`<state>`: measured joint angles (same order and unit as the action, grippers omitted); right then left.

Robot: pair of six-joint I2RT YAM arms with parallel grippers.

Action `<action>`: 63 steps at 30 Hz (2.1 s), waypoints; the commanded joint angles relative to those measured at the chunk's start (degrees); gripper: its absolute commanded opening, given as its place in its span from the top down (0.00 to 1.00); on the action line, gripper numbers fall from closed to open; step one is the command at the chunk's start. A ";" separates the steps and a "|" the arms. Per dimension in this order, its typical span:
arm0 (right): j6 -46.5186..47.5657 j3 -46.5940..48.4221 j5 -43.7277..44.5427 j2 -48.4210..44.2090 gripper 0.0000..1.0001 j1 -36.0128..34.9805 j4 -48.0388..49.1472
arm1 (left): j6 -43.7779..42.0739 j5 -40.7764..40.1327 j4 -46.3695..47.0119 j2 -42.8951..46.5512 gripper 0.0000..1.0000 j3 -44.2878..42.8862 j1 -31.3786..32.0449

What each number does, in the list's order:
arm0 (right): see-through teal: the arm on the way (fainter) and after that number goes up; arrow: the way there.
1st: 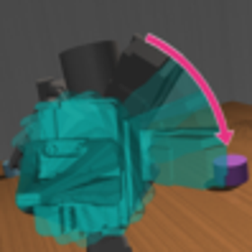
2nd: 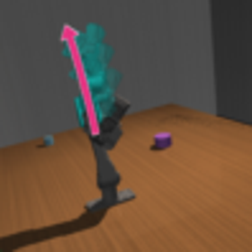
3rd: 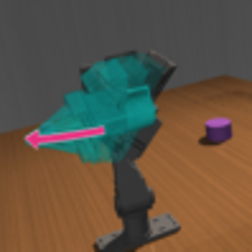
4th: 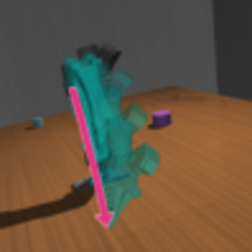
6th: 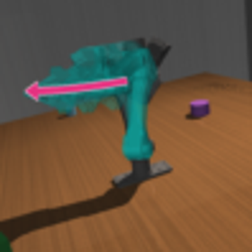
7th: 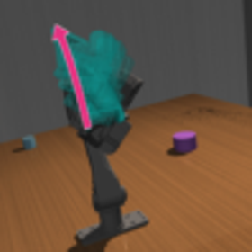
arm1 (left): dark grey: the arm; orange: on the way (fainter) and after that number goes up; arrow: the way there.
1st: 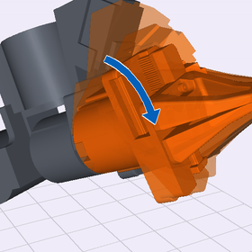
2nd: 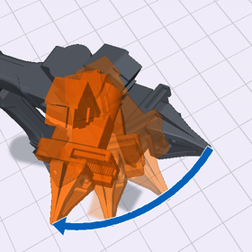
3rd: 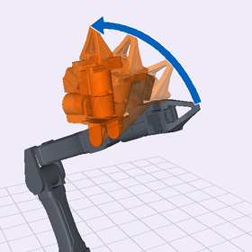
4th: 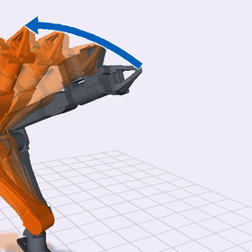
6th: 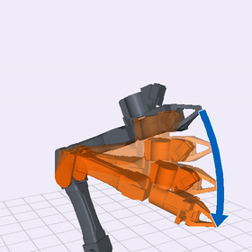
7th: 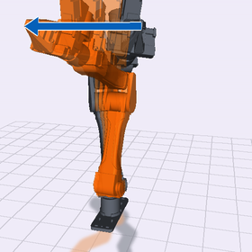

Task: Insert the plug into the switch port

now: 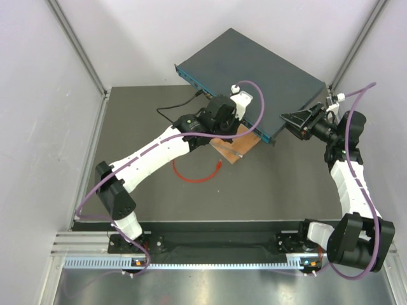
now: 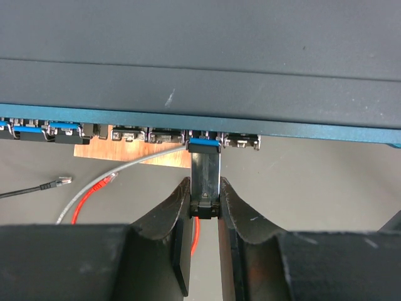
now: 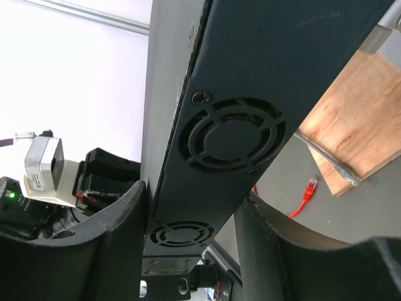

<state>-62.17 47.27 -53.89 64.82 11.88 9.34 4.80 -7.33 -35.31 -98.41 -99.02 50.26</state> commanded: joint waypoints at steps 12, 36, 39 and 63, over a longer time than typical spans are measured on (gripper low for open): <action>10.84 1.86 0.54 -1.54 1.00 -4.41 2.70 | 2.49 2.58 10.07 -2.05 0.98 -7.85 -0.34; 12.07 2.74 0.45 -1.18 1.00 -4.06 0.59 | -0.23 3.12 6.14 13.15 0.51 9.63 -0.78; 12.16 3.01 0.36 -1.18 1.00 -4.06 0.59 | -0.58 2.68 6.30 15.26 0.51 12.79 -0.78; 13.57 2.57 -0.69 -1.54 1.00 -4.14 -1.26 | 0.30 1.27 24.14 5.25 1.00 8.06 -0.69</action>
<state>-59.72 47.81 -52.42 63.79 10.98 5.91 4.80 -5.58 -19.16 -92.44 -87.48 49.54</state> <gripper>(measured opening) 0.496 0.010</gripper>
